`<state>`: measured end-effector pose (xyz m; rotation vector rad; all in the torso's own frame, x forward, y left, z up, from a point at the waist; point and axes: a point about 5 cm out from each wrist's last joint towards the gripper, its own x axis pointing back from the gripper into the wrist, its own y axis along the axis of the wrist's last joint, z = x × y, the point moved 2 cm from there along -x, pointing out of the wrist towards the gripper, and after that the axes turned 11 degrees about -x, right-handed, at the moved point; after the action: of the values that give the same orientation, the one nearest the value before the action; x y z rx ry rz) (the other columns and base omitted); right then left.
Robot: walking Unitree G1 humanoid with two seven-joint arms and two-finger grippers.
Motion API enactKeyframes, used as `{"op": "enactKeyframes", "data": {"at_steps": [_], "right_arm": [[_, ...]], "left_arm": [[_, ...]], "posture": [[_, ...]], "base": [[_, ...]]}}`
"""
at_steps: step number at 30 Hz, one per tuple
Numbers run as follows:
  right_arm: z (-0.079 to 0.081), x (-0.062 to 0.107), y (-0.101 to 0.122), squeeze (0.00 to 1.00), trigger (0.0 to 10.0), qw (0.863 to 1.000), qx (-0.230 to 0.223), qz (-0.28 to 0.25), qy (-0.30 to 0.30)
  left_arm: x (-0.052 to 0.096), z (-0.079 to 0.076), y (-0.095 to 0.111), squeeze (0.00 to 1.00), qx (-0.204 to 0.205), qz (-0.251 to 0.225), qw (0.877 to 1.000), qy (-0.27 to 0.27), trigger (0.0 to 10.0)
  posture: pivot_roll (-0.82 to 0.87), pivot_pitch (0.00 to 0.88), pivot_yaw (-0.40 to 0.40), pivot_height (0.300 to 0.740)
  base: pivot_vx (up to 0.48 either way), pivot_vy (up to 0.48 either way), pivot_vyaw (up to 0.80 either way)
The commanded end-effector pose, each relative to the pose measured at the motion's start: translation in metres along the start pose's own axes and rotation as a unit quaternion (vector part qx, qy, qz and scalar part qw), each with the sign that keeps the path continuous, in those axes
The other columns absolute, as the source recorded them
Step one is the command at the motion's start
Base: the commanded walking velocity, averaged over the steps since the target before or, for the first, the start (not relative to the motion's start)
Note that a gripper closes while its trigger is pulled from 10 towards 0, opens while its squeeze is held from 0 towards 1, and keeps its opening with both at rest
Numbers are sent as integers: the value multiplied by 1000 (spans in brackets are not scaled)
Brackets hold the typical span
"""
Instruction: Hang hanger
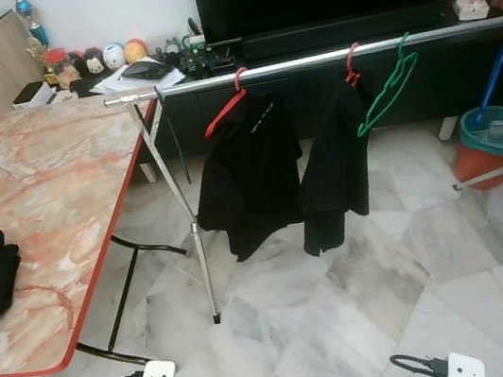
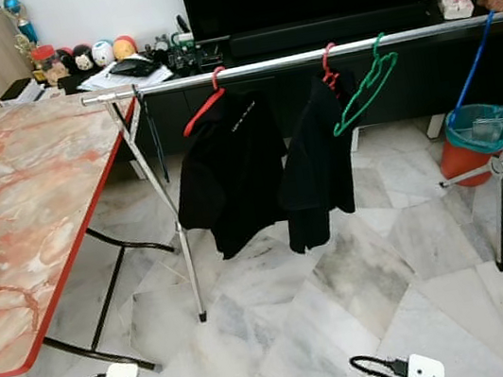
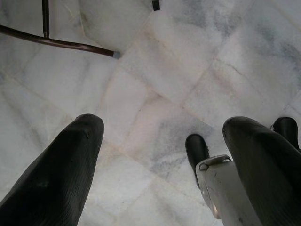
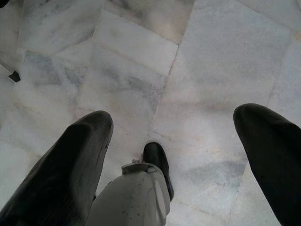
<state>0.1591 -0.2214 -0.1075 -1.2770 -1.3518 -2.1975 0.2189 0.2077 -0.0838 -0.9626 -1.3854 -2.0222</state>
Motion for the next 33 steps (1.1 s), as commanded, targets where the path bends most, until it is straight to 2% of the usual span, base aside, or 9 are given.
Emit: {"op": "enactKeyframes", "data": {"at_steps": [1, 7, 8, 9, 10, 11, 21, 33], "right_arm": [[0, 1, -5, 0, 10000, 1000, -1, 8, -2], [0, 1, -5, 0, 10000, 1000, -1, 8, -2], [1, 1, -5, 0, 10000, 1000, -2, 9, -1], [0, 2, -10, 0, 10000, 1000, -6, 19, 1], [-2, 3, -15, 0, 10000, 999, -13, 31, 4], [-2, 3, -16, 0, 10000, 999, -14, 34, 4], [-1, 2, -14, 0, 10000, 999, -8, 34, 8], [0, 2, -14, 0, 10000, 999, 3, 38, 15]], "left_arm": [[2, 3, -9, 0, 0, 12, 1000, 3, 10000], [2, 3, -9, 0, 0, 12, 1000, 3, 10000], [2, 3, -9, 0, 0, 12, 1000, 3, 10000], [4, 3, -18, 0, 5, 25, 1000, 1, 10000], [7, 3, -29, 0, 12, 40, 999, -3, 10000], [7, 3, -31, 0, 14, 43, 999, -3, 10000], [8, 5, -33, 0, 17, 46, 999, -3, 10000], [6, -2, -29, 0, 21, 42, 999, -5, 10000]], "posture": [[-35, 0, 59, 740], [-35, 0, 59, 740], [0, 0, 0, 740], [-7, 0, 55, 740], [-7, 0, 55, 740], [-7, 0, 55, 740], [-6, 0, 51, 740], [2, 0, 43, 740]], "base": [[0, 0, 0], [0, 0, 0], [0, 0, 0], [0, 0, 0], [0, 0, 0], [0, 0, 0], [0, 0, 0], [0, 0, 0]]}}
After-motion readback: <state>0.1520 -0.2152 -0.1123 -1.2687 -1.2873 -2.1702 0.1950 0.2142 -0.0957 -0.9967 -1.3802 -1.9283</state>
